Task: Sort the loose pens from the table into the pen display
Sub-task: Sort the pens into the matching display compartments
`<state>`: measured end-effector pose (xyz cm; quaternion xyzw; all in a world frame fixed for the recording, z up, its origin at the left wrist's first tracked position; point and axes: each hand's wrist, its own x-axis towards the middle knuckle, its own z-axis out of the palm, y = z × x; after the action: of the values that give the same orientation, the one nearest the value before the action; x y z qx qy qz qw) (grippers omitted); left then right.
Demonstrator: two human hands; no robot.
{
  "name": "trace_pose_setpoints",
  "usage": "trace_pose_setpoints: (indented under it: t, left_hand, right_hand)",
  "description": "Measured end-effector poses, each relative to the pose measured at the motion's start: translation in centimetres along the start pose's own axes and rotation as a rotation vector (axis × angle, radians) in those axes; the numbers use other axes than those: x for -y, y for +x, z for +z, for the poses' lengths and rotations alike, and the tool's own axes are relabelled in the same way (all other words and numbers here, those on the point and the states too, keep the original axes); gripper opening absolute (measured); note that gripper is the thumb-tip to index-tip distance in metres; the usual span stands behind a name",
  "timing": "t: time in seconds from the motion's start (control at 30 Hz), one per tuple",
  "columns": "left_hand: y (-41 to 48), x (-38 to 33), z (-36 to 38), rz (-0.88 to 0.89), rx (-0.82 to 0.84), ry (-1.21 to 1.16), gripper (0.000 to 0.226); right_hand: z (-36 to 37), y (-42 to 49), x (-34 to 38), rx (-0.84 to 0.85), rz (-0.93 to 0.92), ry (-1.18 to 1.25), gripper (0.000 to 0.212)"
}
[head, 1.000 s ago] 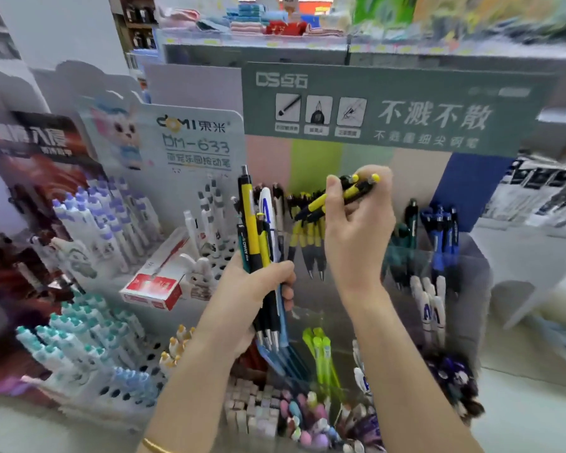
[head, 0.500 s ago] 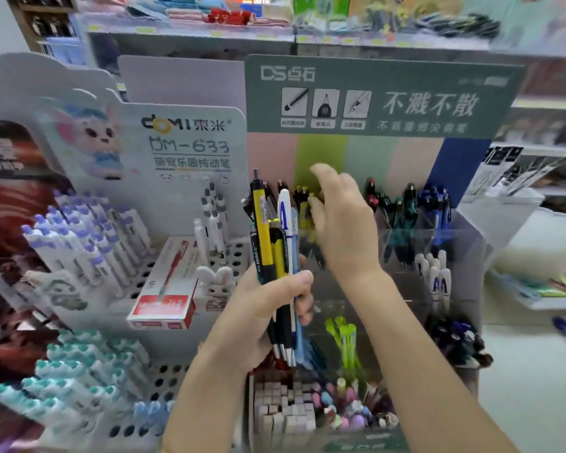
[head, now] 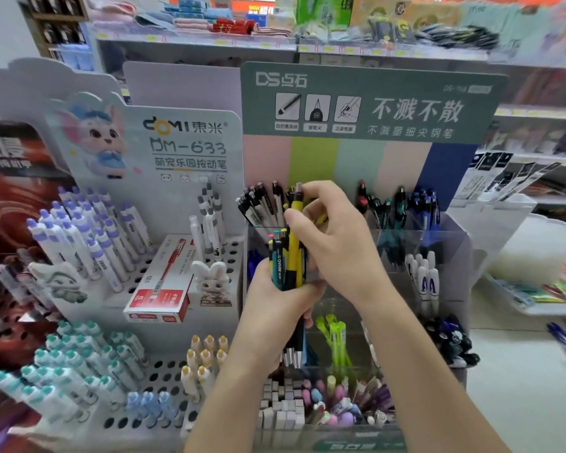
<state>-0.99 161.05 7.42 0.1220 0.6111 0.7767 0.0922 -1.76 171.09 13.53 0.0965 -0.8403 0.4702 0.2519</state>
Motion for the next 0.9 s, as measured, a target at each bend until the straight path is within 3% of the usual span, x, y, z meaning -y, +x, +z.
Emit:
trace_pose_setpoints:
  t: [0.03,0.1,0.2,0.23,0.53,0.63,0.77,0.9]
  left_hand:
    - [-0.1,0.0,0.0,0.006,0.008,-0.011,0.022]
    - [-0.2,-0.1,0.0,0.017,0.037,-0.067,0.016]
    - [-0.2,0.0,-0.2,-0.006,0.021,-0.097,0.061]
    - [-0.2,0.0,-0.2,-0.006,0.000,-0.100,0.066]
    - [-0.2,0.2,0.9,-0.039,-0.055,-0.332,0.029]
    - [-0.1,0.2,1.0,-0.017,-0.102,-0.329,0.034]
    - [0.0,-0.2,0.7,0.041,-0.117,-0.221,0.043]
    - [0.1,-0.6,0.4,0.051,-0.115,-0.125,0.038]
  right_hand:
    - [-0.1,0.0,-0.2,-0.026,0.011,0.028,0.007]
    - [-0.3,-0.1,-0.6,-0.076,0.053,0.100,0.014]
    - [-0.6,-0.2,-1.1,-0.089,0.112,0.176,0.009]
    - [-0.6,-0.3,-1.2,-0.091,0.125,0.166,0.007]
    - [-0.5,-0.9,-1.7,-0.034,0.251,0.491,0.006]
    - [-0.6,-0.8,-2.0,-0.009,0.336,0.476,0.006]
    - [-1.4,-0.6,-2.3,0.232,0.462,0.398,0.014]
    - [-1.6,0.0,-2.1,0.251,0.417,0.372,0.015]
